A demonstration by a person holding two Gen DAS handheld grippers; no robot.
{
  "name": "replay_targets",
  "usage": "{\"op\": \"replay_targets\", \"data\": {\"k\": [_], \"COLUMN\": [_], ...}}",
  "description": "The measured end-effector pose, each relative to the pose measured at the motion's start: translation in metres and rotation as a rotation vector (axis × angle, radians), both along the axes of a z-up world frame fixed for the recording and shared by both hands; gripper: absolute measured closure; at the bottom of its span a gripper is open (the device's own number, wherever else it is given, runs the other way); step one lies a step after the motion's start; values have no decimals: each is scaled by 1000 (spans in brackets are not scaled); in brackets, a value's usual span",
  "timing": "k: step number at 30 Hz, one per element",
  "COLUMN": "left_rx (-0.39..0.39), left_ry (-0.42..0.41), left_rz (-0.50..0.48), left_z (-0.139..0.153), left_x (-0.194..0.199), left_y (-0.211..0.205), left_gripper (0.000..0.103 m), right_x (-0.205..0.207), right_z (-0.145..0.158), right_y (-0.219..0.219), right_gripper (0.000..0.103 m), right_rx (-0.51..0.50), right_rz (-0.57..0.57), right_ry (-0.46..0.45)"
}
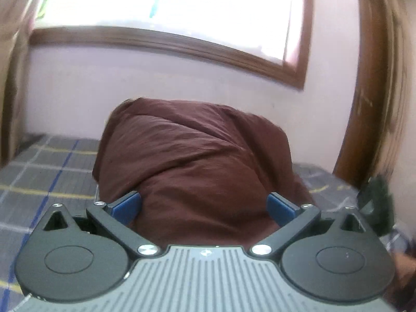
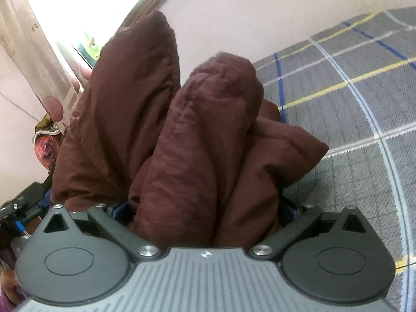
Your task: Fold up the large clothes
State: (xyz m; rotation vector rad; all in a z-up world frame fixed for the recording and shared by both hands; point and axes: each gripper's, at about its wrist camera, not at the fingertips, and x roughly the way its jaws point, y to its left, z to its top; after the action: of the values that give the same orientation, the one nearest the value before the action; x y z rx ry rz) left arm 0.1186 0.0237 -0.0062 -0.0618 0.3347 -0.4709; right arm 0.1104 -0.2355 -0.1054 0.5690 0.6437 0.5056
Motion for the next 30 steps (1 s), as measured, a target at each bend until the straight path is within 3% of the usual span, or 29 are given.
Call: {"op": "replay_targets", "data": {"k": [2,5,9,13,16,18,22,24,26,30], "left_rx": [18,-25,-56,-54,-68,-70,-82,-125,-157,-181], "left_ry": [-1,16,26,20,25,26,27,38,57,75], "left_rz": [-2,-9,-23,-26,-30,-32,-44,-51,-54,-69], "left_z": [-1,-3,-7,-9,-9,-10,-12,-13,-13,-9], "left_x": [3,7,7,7,11,12,13,15,18,24], "left_y": [-7,-3,3,2,5,6,8,14,17,13], "left_gripper": [2,2,2,2,2,2,1,0,0,0], "right_x": [-3,-16,-36,-31,-10,10,55,66,69,69], "right_z": [7,28,80,146,172,177,159,146,128,104], "right_y": [-3,-15,-29,13,66,94,125,132,136,134], "right_gripper": [0,0,0,0,2,7,19,26,26,26], "right_rx": [-7,-30,-31,-85,-132,-158,-175,-263,-363,-429], "right_rz": [-12,-63,-135,-29,71,101,85,40,-5,-56], "right_ry": [5,-25,-168,-321,-363,-354,-245,-228,-222,-239]}}
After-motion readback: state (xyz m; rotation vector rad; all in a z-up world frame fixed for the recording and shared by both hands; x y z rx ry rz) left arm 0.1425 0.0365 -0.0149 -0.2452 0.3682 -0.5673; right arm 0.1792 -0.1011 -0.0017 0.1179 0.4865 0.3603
